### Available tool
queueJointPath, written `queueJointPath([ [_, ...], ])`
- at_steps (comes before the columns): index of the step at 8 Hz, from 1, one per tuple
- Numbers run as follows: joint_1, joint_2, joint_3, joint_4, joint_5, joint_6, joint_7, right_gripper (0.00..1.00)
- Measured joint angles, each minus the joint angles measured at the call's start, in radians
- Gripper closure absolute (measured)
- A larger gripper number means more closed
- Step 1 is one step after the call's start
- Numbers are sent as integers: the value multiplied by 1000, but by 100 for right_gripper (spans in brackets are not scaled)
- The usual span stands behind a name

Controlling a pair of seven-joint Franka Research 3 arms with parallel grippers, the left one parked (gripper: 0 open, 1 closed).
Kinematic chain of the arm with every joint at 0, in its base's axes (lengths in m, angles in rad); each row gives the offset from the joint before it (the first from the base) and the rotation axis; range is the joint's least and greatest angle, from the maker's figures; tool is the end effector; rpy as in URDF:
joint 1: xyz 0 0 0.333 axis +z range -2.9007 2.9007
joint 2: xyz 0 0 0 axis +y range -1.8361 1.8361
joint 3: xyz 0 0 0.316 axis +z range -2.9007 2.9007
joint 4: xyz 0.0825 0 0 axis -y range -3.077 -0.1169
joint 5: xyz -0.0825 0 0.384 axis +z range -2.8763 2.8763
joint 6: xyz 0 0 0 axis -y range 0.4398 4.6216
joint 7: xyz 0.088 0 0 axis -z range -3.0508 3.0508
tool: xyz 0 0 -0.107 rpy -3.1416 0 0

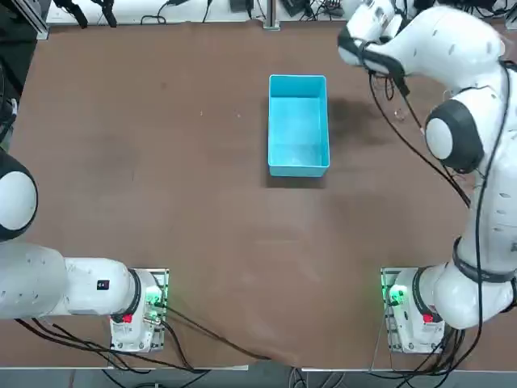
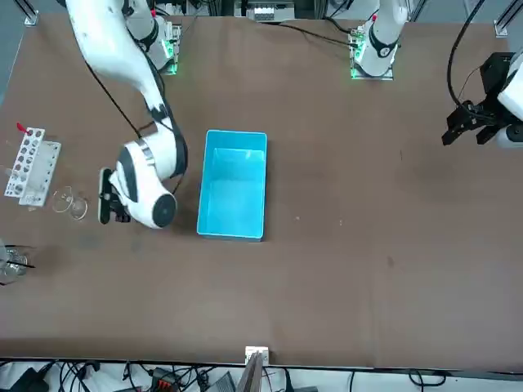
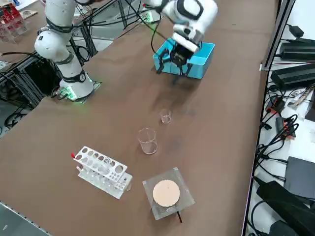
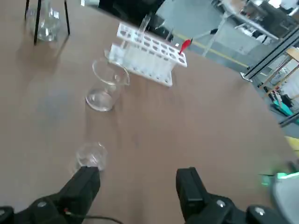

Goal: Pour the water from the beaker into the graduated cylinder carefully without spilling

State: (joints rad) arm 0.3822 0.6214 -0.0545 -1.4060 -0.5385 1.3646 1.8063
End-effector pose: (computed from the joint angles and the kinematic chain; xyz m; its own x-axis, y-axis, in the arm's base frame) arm 0.6279 0.1536 0.3262 0.2930 -0.7358 0.6105 -0.8901 0.0233 0.4552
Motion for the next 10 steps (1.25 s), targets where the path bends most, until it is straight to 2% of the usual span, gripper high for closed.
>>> queueJointPath([
  [2,-15,-70,-13,26,77,-45,-265,0],
  [6,-88,-145,-18,117,208,-114,-683,0],
  [8,-166,-208,-19,173,356,-141,-872,0],
  [10,-274,-279,-18,179,488,-141,-1180,0],
])
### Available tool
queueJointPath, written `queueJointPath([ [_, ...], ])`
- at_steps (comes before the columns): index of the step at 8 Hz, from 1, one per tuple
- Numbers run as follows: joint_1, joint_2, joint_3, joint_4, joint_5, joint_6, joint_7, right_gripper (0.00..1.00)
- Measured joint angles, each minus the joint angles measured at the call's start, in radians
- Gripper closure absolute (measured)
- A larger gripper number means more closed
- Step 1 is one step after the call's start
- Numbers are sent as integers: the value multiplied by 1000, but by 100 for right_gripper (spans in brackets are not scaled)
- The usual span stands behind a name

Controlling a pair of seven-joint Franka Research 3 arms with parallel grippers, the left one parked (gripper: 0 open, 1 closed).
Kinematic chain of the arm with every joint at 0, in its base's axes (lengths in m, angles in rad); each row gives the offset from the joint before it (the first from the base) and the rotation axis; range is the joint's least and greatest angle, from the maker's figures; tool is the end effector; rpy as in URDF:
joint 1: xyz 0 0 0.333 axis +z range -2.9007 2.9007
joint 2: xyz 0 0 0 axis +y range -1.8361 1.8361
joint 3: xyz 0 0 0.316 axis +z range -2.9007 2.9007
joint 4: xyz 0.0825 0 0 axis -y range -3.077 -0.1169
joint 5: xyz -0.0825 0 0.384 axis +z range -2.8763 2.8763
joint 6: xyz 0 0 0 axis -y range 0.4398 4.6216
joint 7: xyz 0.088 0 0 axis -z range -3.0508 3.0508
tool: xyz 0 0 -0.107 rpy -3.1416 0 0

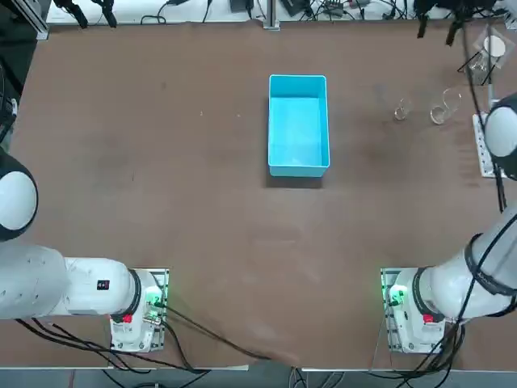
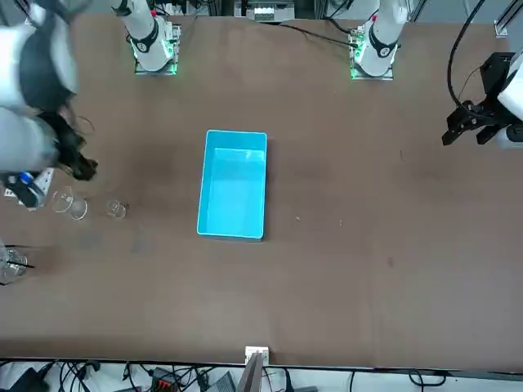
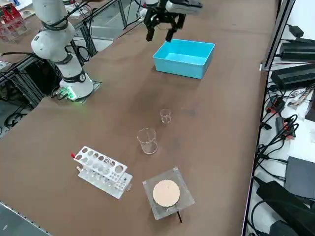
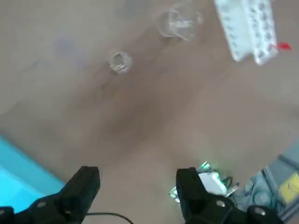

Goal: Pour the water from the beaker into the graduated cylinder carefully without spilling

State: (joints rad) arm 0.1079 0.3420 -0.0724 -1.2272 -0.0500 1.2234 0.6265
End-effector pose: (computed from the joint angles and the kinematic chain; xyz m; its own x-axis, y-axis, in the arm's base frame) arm 0.6135 0.0232 0.5564 0.7857 -0.5744 -0.2297 -0.5200 -0.8143 0.2578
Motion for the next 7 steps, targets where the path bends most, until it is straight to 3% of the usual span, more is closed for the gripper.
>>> queueJointPath([
  [2,-58,-68,3,-50,28,71,-357,0],
  [4,-74,-194,12,-227,31,236,-602,0],
  [7,-108,-382,78,-493,32,448,-660,0],
])
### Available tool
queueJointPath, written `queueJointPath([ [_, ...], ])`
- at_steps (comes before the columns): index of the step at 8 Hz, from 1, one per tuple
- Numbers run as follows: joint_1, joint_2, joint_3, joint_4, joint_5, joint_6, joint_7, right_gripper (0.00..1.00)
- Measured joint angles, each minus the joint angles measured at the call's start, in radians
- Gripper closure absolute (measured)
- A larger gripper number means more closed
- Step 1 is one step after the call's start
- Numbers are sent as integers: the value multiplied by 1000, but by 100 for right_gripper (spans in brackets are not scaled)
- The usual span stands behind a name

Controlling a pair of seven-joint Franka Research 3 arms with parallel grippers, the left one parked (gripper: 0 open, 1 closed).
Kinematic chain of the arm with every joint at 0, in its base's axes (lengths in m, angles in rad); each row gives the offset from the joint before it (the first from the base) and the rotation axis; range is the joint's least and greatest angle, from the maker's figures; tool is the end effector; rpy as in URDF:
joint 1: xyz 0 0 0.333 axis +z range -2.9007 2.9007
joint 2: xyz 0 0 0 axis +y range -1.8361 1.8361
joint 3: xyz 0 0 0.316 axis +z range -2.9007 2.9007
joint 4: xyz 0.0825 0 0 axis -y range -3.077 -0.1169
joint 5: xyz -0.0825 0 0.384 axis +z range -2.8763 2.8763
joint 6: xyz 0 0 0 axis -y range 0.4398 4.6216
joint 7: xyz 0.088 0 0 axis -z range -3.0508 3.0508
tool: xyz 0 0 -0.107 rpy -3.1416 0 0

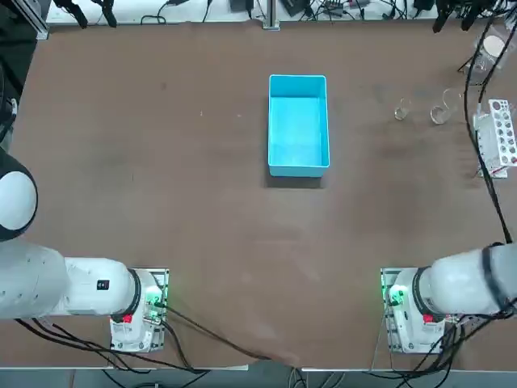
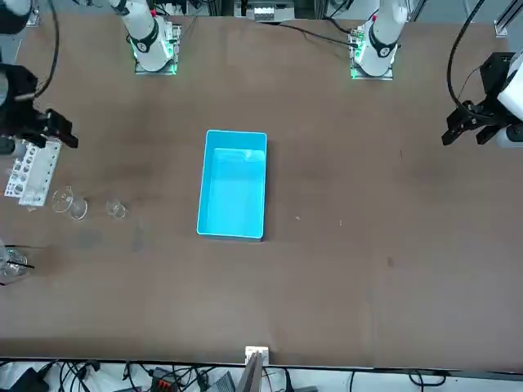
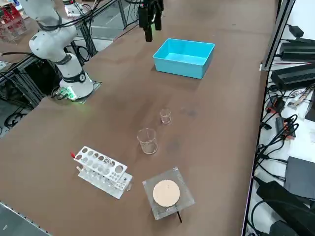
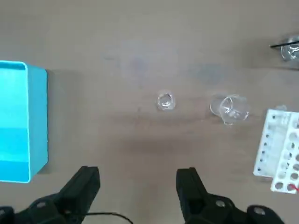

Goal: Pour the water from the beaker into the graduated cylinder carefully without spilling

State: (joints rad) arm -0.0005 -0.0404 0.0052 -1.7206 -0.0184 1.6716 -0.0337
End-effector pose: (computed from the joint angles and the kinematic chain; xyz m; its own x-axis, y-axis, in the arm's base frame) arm 0.5475 0.0008 0.5844 0.9991 0.0402 -0.0092 0.0404 -0.9990 0.0182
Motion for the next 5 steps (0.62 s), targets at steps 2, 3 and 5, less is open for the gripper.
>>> queueJointPath([
  [2,-8,-34,3,-46,0,1,-13,0],
  [3,-11,-30,3,-46,0,-3,-18,0],
  [5,-12,-22,4,-42,0,-7,-19,0],
])
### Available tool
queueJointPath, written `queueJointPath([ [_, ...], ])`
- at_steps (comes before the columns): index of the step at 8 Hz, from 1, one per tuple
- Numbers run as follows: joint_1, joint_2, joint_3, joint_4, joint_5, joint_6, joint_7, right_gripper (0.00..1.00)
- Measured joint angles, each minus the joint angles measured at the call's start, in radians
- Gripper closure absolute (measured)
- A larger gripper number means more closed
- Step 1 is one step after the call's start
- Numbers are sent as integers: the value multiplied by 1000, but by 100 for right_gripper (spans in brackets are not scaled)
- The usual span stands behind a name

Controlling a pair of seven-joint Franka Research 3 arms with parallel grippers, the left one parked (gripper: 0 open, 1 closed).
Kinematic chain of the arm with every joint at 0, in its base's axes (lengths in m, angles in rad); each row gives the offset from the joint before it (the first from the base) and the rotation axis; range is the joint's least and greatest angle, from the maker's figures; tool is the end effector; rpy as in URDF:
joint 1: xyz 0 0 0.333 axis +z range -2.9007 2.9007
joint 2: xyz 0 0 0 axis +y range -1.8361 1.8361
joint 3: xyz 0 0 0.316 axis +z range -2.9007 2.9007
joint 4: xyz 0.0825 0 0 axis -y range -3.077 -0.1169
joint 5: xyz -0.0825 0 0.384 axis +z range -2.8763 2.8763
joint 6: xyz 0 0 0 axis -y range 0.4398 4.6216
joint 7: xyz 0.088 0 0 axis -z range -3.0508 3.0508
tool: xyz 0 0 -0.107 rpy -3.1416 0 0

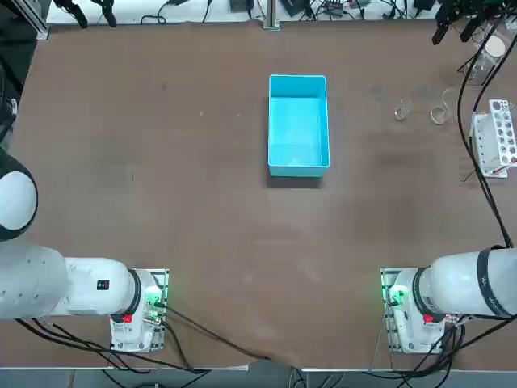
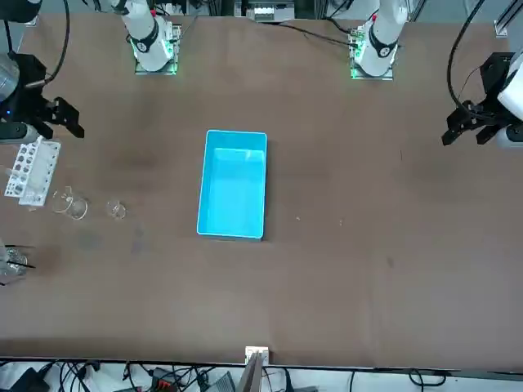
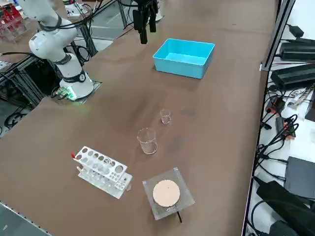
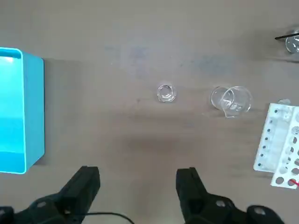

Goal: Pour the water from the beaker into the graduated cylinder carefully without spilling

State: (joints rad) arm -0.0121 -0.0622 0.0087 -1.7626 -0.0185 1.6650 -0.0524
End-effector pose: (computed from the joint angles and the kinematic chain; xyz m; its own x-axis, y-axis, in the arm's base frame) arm 0.5383 -0.0035 0.5757 0.9981 0.0507 -0.0364 0.0513 -0.9985 0.0170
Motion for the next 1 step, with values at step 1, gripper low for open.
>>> queueJointPath([
  [1,-1,1,0,3,0,-6,0,0],
])
